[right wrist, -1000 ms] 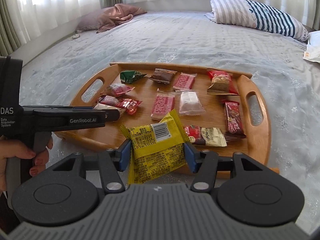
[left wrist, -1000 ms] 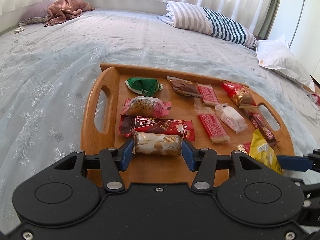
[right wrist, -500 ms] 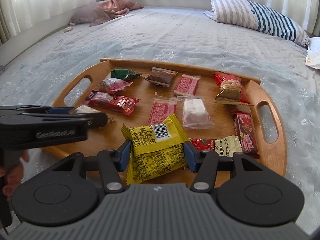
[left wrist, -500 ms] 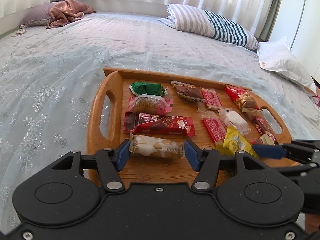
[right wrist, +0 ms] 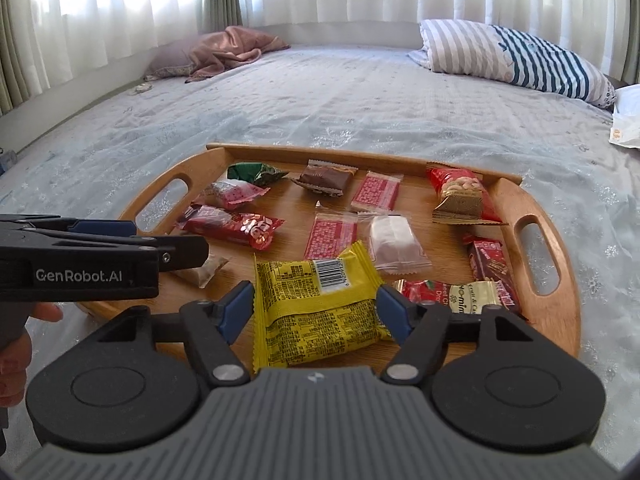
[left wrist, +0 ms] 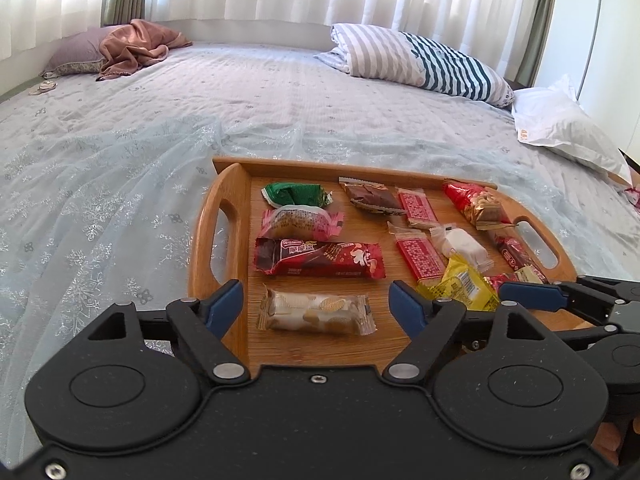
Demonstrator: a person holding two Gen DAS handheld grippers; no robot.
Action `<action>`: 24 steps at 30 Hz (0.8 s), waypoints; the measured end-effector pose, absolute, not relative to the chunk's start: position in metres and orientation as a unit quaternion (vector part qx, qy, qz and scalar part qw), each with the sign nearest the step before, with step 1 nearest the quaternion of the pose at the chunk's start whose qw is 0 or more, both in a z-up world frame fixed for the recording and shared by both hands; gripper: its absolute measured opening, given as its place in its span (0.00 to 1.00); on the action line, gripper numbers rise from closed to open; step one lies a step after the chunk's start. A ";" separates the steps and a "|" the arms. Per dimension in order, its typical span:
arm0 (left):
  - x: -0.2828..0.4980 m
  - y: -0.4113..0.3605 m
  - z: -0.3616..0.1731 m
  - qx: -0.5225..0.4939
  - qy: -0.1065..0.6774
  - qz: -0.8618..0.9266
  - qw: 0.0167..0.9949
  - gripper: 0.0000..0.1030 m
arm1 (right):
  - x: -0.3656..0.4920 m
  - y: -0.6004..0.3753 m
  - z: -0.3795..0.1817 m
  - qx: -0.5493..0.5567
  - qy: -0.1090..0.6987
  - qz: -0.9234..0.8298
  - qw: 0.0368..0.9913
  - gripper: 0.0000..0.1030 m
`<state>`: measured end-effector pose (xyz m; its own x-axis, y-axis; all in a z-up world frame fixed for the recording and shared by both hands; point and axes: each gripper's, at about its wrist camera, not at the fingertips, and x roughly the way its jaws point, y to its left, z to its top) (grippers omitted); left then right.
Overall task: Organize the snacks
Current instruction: 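Lower both packets onto the tray and open both tools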
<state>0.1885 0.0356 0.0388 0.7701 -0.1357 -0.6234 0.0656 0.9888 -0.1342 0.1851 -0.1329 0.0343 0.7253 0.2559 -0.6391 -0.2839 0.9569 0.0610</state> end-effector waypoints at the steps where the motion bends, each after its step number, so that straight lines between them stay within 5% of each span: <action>1: 0.187 0.035 0.039 -0.051 0.335 -0.054 0.939 0.77 | 0.184 -0.135 0.036 -0.016 0.339 0.145 0.929 0.80; 24: 0.131 0.015 0.060 -0.026 0.325 -0.051 0.944 0.97 | 0.125 -0.170 0.048 -0.013 0.290 0.102 0.951 0.88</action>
